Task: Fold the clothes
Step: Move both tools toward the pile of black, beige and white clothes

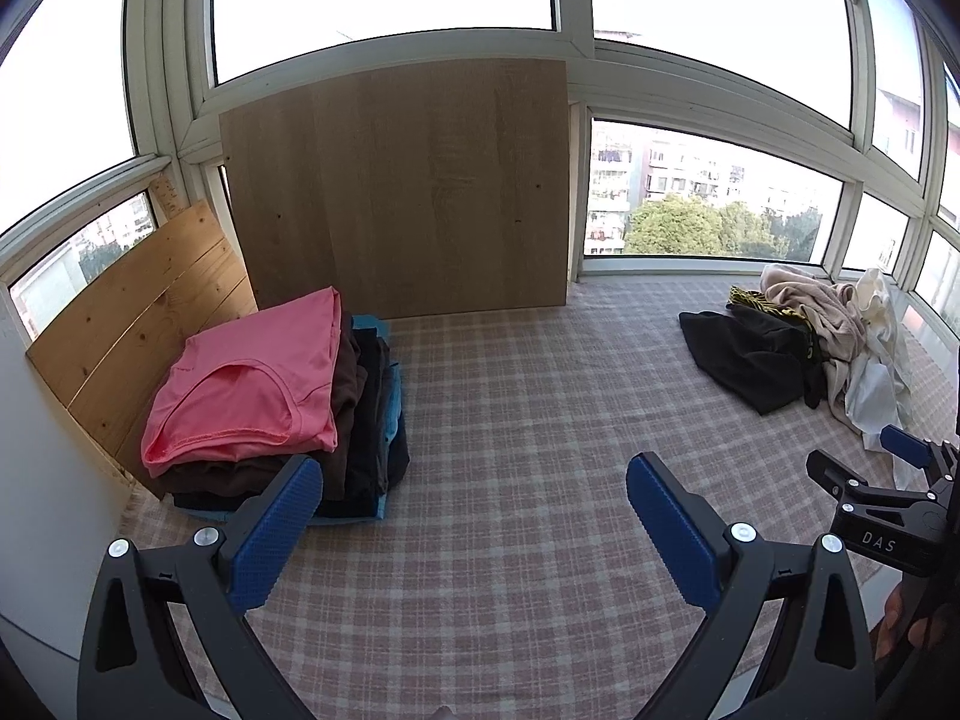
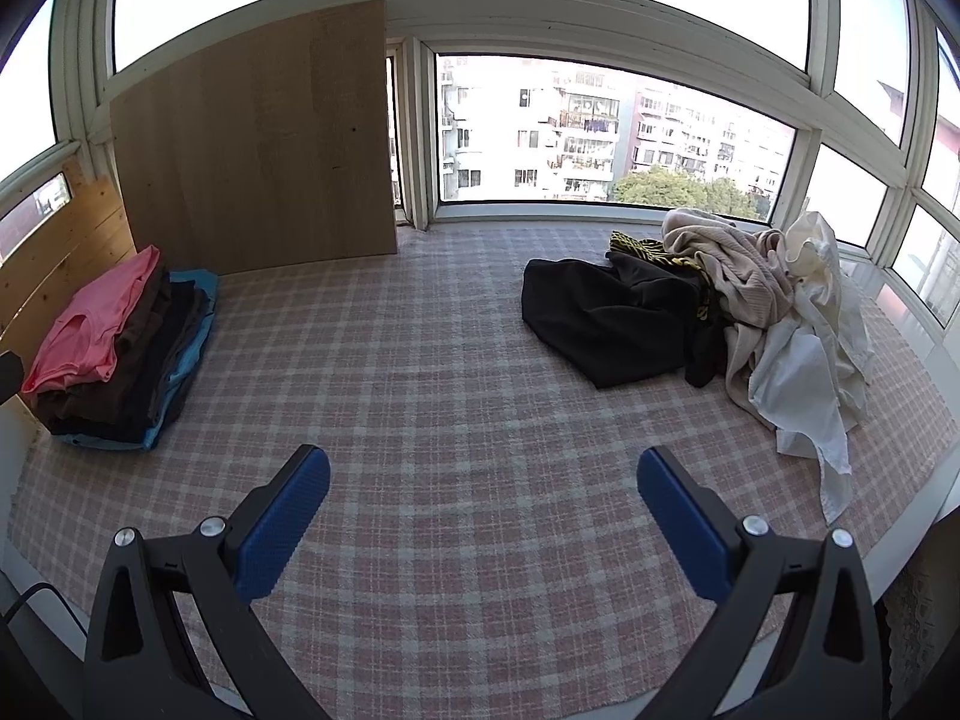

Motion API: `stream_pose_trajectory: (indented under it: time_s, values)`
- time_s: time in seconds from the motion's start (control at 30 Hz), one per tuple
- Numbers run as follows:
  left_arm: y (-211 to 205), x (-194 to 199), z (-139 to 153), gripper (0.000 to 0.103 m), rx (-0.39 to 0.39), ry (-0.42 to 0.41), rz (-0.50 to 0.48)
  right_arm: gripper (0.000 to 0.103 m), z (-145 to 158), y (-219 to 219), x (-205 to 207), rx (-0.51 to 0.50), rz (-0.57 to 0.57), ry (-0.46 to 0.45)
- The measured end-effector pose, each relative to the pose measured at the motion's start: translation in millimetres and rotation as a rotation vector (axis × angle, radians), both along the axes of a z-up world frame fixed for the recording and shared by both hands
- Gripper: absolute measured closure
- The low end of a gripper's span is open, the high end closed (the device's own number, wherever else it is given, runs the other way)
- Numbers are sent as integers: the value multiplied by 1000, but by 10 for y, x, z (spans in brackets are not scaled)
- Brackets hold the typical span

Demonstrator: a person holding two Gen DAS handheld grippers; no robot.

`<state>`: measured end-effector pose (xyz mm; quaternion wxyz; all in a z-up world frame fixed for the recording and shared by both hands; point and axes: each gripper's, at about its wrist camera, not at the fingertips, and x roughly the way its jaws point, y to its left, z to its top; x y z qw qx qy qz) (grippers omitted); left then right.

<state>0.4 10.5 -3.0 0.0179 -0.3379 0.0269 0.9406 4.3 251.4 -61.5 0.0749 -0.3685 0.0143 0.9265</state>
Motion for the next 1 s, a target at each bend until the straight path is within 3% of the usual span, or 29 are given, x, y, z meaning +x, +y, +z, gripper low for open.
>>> stream_pose_trajectory:
  time_s: [0.6,1.0]
  values:
    - [126,-44,-63,1,8,-20,-47,0,10,118,40,3,-59,-6]
    - [622,-266,-158,1,5,-79,-140,0,37,760,215,-16,-194,-18]
